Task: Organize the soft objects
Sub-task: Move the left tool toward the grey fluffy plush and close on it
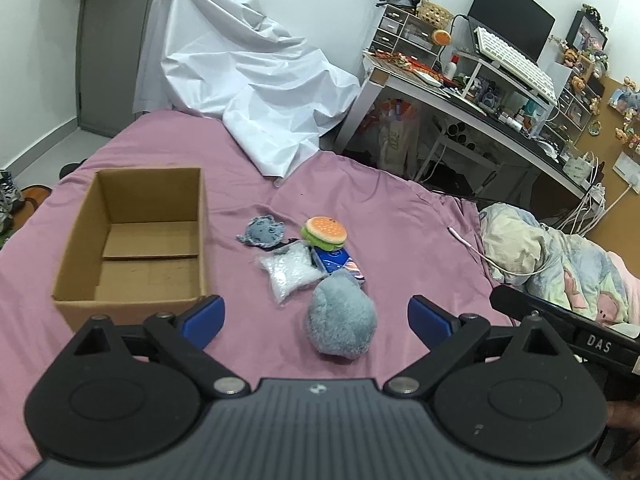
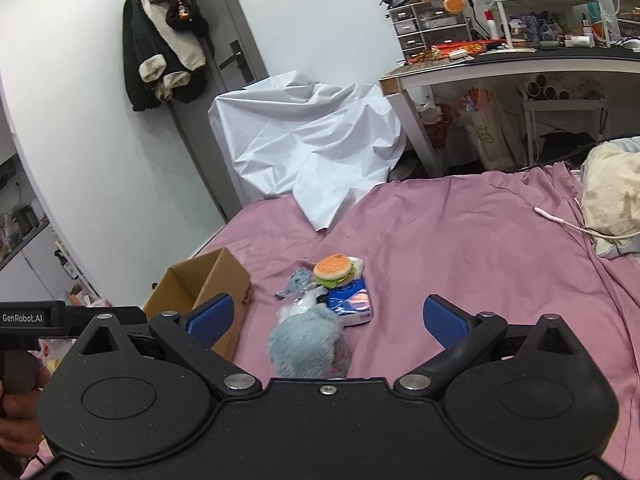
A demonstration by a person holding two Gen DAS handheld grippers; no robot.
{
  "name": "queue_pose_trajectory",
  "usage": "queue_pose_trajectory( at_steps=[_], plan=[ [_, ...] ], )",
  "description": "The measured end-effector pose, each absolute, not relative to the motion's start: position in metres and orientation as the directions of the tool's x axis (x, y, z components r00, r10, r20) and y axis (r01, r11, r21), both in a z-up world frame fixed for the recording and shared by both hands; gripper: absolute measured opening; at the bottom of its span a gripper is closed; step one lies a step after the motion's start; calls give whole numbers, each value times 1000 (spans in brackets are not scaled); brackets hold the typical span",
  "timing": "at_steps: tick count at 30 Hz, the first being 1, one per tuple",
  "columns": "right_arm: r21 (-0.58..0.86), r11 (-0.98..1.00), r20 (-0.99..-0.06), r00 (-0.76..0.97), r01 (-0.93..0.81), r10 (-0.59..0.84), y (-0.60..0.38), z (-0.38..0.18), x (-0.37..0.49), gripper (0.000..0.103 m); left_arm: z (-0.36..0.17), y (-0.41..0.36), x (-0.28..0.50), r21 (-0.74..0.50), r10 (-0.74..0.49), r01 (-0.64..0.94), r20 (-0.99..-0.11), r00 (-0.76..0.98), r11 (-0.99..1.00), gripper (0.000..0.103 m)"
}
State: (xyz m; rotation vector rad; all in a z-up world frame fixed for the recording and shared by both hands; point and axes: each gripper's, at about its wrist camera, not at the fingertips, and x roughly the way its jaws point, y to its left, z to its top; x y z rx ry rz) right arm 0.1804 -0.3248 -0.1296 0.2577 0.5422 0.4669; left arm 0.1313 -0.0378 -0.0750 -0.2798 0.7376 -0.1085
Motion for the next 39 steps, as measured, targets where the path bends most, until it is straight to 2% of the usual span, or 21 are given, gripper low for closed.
queue_pose_trajectory(
  at_steps=[2, 3, 10, 14, 15, 17, 23, 39],
  plan=[
    [357, 867, -445, 753, -347, 484, -326, -134, 185, 92, -79, -39, 136, -299, -203, 0, -648, 734, 954, 94],
    [358, 868, -452, 750, -344, 483, -327, -136, 188, 85, -82, -39, 139, -304, -207, 1, -648, 733, 953, 92],
    [369, 873, -508, 718, -318, 476, -328, -154, 203, 62, -97, -46, 160, -337, -246, 17, -652, 718, 942, 81],
    [368, 877, -538, 699, -310, 472, -323, -166, 207, 45, -108, -50, 174, -373, -287, 28, -662, 692, 927, 71],
    [375, 874, -538, 695, -309, 477, -322, -170, 207, 39, -110, -52, 177, -383, -299, 32, -663, 686, 923, 68],
    [420, 854, -529, 681, -307, 505, -323, -179, 207, 32, -114, -56, 182, -392, -318, 49, -660, 680, 919, 65],
    [459, 845, -540, 669, -274, 511, -322, -198, 209, 30, -132, -67, 198, -445, -369, 52, -666, 648, 894, 59],
    [486, 850, -594, 637, -204, 492, -318, -213, 216, 31, -154, -85, 227, -456, -396, 62, -688, 608, 888, 58]
  ],
)
